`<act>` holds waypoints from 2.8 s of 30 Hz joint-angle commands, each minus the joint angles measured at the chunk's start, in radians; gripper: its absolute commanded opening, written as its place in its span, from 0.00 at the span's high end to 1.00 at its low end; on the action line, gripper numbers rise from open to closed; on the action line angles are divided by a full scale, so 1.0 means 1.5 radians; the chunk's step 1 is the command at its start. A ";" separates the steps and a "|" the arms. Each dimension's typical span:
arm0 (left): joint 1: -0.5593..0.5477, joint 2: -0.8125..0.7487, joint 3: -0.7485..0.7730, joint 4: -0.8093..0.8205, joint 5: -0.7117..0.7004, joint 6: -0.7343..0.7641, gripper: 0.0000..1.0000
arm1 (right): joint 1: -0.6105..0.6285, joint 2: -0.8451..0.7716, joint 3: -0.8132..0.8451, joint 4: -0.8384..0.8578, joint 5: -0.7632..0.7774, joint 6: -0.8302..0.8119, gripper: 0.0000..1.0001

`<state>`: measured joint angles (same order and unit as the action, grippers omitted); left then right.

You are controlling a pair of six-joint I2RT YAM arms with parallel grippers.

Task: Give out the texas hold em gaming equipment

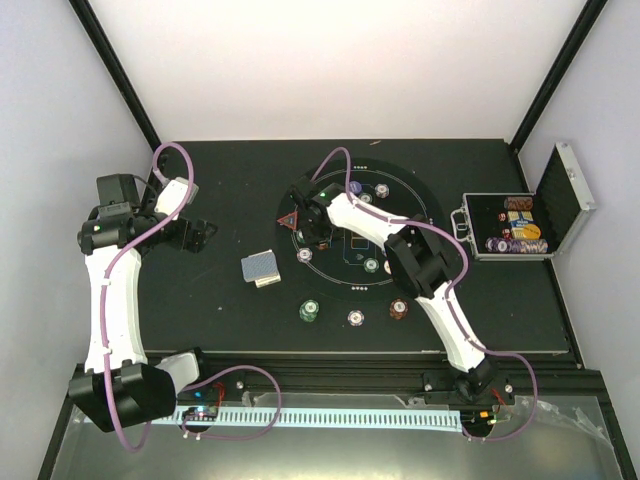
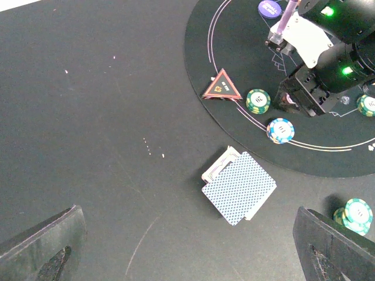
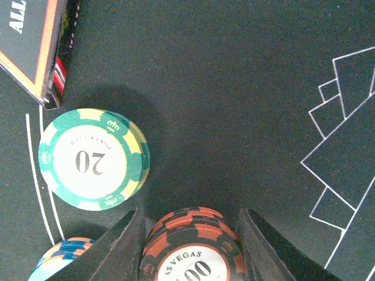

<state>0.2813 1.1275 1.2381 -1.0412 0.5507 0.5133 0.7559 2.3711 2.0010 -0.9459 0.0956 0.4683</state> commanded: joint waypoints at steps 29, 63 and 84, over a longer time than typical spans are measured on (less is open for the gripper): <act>0.005 -0.005 0.001 0.007 0.023 -0.001 0.01 | 0.002 -0.587 -0.591 0.016 0.084 0.069 0.23; 0.005 -0.006 0.006 0.015 0.033 -0.012 0.01 | 0.001 -0.628 -0.830 0.138 0.053 0.123 0.39; 0.005 -0.004 0.005 0.017 0.032 -0.009 0.01 | 0.001 -0.642 -0.812 0.117 0.059 0.119 0.66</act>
<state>0.2813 1.1259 1.2350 -1.0306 0.5766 0.5003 0.7567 1.4258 0.7589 -0.7475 0.1577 0.6453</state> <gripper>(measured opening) 0.988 0.428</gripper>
